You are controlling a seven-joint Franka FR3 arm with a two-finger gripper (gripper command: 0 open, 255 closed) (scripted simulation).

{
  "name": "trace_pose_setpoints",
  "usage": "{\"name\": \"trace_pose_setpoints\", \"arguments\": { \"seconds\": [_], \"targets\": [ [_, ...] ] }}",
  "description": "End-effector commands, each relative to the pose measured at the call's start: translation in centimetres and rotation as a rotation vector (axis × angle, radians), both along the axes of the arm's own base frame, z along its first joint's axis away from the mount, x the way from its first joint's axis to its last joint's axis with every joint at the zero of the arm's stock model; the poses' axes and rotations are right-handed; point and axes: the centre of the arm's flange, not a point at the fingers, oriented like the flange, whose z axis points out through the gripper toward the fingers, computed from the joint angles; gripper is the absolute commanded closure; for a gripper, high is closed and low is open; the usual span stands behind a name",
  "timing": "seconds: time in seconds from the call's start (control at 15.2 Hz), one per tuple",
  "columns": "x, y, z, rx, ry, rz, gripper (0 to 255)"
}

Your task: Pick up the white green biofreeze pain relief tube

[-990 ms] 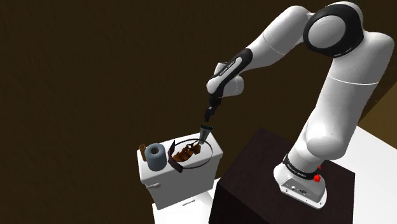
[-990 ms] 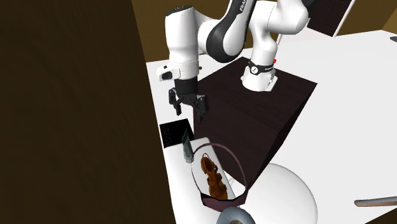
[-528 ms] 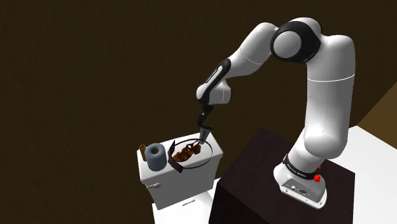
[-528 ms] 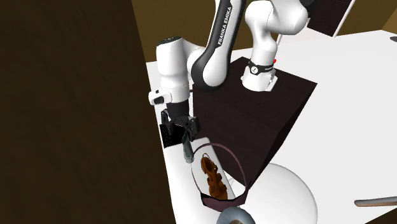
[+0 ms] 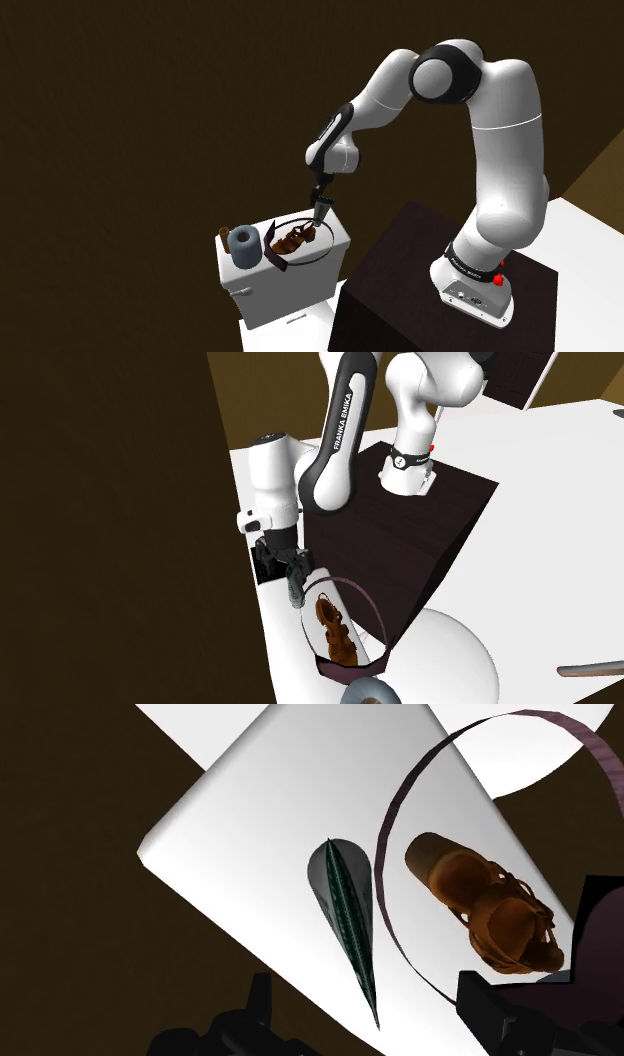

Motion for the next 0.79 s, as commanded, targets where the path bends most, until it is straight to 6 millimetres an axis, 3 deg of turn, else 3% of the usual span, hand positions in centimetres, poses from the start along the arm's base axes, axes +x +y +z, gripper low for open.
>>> {"name": "trace_pose_setpoints", "arguments": {
  "seconds": [0.0, 0.59, 0.73],
  "targets": [
    [0.1, 0.0, -0.1, 0.0, -0.001, 0.0, 255],
    [0.0, 0.0, -0.2, 0.0, -0.001, 0.0, 255],
    [0.0, 0.0, 0.9, 0.0, -0.001, 0.0, 255]
  ]
}}
